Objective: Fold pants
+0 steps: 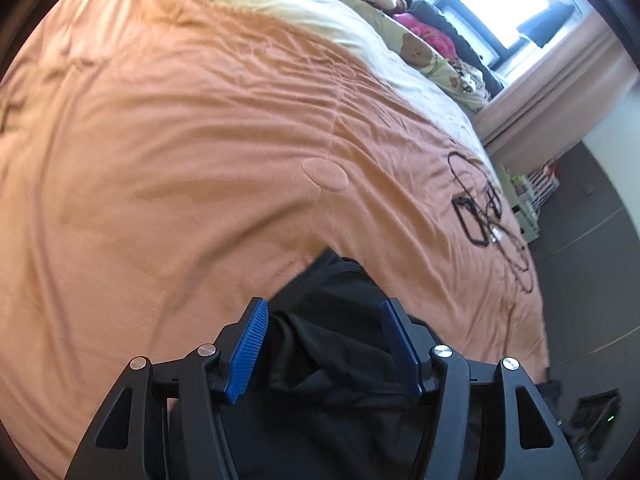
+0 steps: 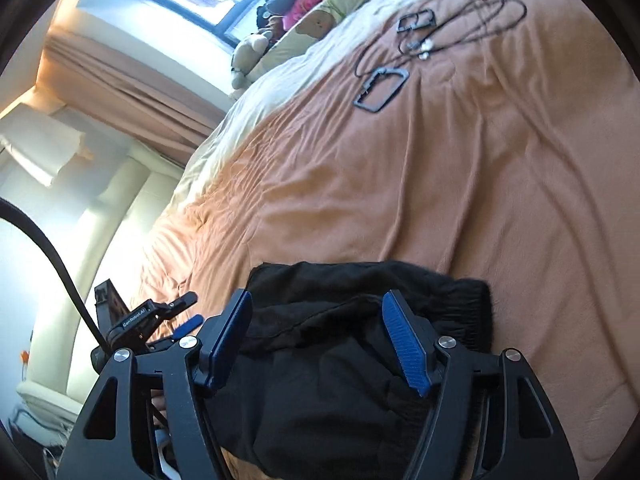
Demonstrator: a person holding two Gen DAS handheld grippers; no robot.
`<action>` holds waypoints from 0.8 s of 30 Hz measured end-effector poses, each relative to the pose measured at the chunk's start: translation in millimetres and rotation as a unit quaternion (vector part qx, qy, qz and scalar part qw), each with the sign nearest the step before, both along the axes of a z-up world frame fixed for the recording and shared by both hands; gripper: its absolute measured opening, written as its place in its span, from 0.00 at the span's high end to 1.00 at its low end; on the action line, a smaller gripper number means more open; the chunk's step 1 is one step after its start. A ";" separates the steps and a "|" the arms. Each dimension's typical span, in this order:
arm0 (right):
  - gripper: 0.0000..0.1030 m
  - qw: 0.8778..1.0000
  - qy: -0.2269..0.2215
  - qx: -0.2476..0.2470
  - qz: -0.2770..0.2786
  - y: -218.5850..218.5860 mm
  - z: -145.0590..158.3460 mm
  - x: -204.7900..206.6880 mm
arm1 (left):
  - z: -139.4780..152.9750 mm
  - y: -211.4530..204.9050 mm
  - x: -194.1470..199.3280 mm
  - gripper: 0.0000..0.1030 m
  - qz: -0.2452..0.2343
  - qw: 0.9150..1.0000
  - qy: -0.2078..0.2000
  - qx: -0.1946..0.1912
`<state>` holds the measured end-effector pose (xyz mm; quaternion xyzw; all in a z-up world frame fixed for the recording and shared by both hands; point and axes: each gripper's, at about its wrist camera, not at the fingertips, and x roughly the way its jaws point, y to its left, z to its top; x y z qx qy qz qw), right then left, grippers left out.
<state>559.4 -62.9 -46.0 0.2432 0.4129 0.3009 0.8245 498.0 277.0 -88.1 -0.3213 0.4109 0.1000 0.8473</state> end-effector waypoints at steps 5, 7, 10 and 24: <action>0.35 0.999 0.000 -0.053 -0.013 -14.7 1.7 -9.1 | 2.9 -10.0 -2.1 0.40 -0.046 0.998 0.031 0.030; 0.35 0.998 0.002 -0.066 -0.016 -15.7 4.0 -11.6 | 1.8 -17.7 -3.9 0.40 -0.067 0.996 0.040 0.041; 0.35 0.996 0.008 -0.083 -0.019 -15.0 7.0 -11.6 | -2.7 -27.4 -4.9 0.40 -0.091 0.994 0.048 0.043; 0.36 0.991 0.040 -0.124 -0.001 1.4 -8.6 -13.0 | -26.6 -67.4 13.0 0.40 -0.200 0.963 0.095 0.155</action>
